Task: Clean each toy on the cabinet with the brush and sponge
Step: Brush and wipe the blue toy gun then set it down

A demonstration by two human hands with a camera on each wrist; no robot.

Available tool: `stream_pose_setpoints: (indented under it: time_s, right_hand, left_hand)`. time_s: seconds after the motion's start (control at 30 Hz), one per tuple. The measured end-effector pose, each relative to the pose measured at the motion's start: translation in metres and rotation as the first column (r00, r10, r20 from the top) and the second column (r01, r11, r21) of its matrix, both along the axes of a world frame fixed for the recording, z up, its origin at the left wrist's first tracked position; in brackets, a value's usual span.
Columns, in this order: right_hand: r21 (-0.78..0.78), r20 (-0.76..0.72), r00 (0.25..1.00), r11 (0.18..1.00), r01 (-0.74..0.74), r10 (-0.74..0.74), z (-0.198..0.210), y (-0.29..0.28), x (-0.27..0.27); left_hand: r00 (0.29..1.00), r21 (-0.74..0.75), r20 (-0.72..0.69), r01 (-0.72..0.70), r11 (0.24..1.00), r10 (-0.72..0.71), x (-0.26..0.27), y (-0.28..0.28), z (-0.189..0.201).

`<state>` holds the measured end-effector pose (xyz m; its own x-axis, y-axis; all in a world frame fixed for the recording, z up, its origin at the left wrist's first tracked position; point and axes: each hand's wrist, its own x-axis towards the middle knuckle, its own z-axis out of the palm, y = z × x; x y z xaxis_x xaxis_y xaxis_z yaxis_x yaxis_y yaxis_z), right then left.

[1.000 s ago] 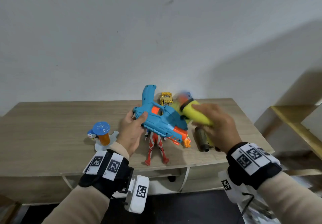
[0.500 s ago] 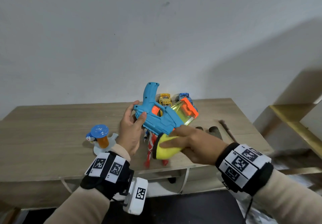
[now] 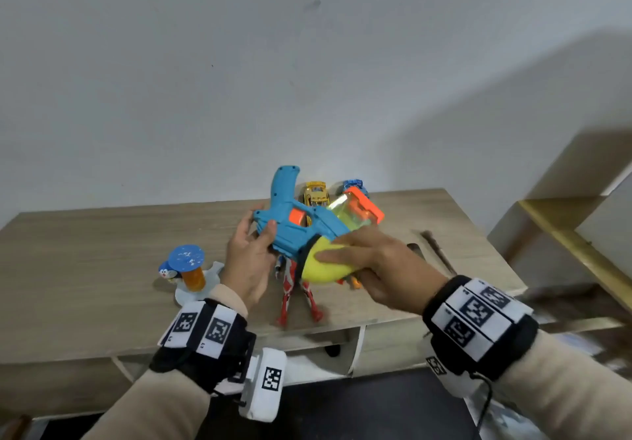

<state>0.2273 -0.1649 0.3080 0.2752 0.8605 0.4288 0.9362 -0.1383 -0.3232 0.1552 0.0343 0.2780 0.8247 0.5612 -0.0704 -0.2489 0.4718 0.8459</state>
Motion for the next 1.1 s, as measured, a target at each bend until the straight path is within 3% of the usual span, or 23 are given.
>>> stream_pose_setpoints:
  time_s: [0.1, 0.17, 0.33, 0.4, 0.5, 0.63, 0.83, 1.1]
  right_hand:
    - [0.176, 0.091, 0.955, 0.948, 0.265, -0.283, -0.003, -0.012, 0.024]
    - [0.199, 0.122, 0.918, 0.915, 0.350, -0.378, -0.008, -0.019, 0.036]
    - [0.013, 0.029, 0.985, 0.985, 0.170, -0.170, -0.023, -0.062, 0.040]
    - [0.026, -0.034, 0.966, 0.966, 0.256, -0.255, -0.031, -0.086, 0.055]
    - [0.130, -0.136, 0.855, 0.847, 0.516, -0.500, -0.047, -0.125, 0.090]
    - [0.053, -0.211, 0.661, 0.667, 0.743, -0.720, -0.081, -0.173, 0.143]
    - [-0.116, -0.183, 0.590, 0.614, 0.781, -0.786, -0.149, -0.210, 0.207]
    - [-0.171, -0.147, 0.648, 0.665, 0.727, -0.747, -0.185, -0.208, 0.224]
  left_hand:
    - [0.999, -0.025, 0.038, 0.011, 1.000, -0.010, 0.007, -0.009, 0.005]
    - [0.998, -0.036, 0.051, 0.024, 0.999, -0.022, 0.015, -0.022, 0.008]
    - [0.999, -0.047, -0.004, -0.055, 0.997, 0.055, 0.039, -0.047, -0.001]
    - [0.996, -0.069, -0.042, -0.083, 0.994, 0.081, 0.049, -0.057, -0.008]
    - [0.991, -0.080, -0.083, -0.108, 0.991, 0.101, 0.068, -0.079, -0.014]
    - [0.987, -0.089, -0.117, -0.118, 0.989, 0.107, 0.094, -0.111, -0.024]
    - [0.979, -0.060, -0.170, -0.124, 0.990, 0.113, 0.117, -0.146, -0.047]
    - [0.967, -0.013, -0.204, -0.161, 0.987, 0.156, 0.117, -0.158, -0.055]
